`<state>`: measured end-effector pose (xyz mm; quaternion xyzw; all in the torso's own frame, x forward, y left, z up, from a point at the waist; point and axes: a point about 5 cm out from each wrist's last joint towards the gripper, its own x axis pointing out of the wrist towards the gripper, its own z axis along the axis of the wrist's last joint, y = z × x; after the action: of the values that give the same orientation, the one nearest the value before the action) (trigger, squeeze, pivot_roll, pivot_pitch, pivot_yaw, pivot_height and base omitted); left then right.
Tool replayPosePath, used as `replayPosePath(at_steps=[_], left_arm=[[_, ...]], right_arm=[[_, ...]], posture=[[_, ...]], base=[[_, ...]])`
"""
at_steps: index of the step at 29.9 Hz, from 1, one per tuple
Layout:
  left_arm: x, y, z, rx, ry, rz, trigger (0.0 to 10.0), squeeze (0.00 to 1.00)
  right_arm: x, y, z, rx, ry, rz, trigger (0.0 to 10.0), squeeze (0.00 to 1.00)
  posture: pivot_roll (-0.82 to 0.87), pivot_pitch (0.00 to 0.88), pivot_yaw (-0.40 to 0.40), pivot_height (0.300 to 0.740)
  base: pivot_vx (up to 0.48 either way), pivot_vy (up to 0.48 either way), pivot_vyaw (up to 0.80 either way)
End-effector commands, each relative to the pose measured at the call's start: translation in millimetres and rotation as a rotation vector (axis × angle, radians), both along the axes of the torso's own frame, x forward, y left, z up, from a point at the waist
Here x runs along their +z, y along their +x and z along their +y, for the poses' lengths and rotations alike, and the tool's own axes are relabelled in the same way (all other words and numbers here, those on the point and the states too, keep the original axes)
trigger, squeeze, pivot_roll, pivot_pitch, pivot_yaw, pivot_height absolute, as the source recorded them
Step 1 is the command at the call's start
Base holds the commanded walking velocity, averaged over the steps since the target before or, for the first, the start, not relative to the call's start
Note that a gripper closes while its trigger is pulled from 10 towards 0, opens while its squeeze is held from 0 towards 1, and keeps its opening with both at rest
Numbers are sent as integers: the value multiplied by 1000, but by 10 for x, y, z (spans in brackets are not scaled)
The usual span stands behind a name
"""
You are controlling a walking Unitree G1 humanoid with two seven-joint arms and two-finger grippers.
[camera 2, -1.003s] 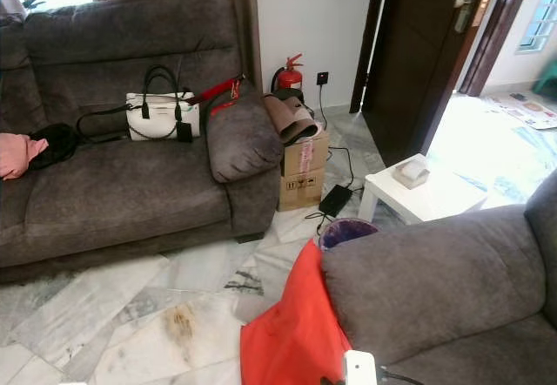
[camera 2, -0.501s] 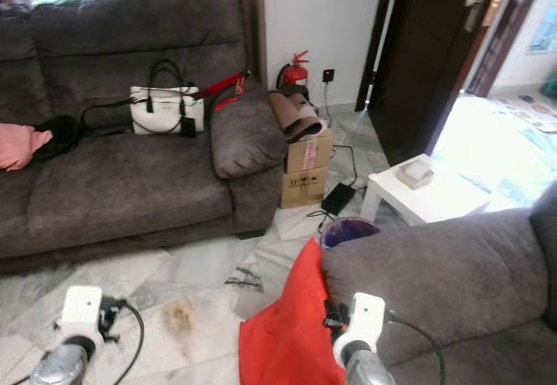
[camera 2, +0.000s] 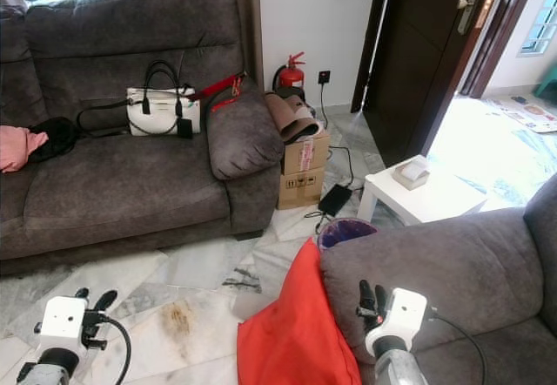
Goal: Move the pillow to the sofa from floor
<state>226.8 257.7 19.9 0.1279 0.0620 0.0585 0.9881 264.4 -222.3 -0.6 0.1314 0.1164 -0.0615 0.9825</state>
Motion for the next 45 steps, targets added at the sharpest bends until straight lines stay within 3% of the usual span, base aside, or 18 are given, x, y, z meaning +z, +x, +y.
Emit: replayPosePath(at_steps=[1,6,17,21,27,45], left_arm=[[25,24,-14,-5,5,-3,10000,0],[69,24,-90,-12,-2,-18,10000,0],[127,57,-68,-1,-31,-30,10000,0],[139,70,-78,-12,-36,-21,10000,0],[187,119,-66,-21,-36,-29,10000,0],[197,120,-140,-10,-53,-31,10000,0]], right_arm=[[71,34,-110,-81,6,-32,10000,0],[58,1,-129,-111,27,-37,10000,0],[25,30,21,6,1,1,10000,0],[47,56,60,57,-12,-10,10000,0],[62,71,107,127,-42,-17,10000,0],[65,91,102,142,-70,3,10000,0]], posture=[[82,0,14,740],[75,0,20,740],[73,0,12,740],[68,0,7,710],[78,0,-3,710],[84,0,-22,685]], base=[[0,0,0],[0,0,0],[0,0,0],[0,0,0],[0,0,0],[0,0,0]])
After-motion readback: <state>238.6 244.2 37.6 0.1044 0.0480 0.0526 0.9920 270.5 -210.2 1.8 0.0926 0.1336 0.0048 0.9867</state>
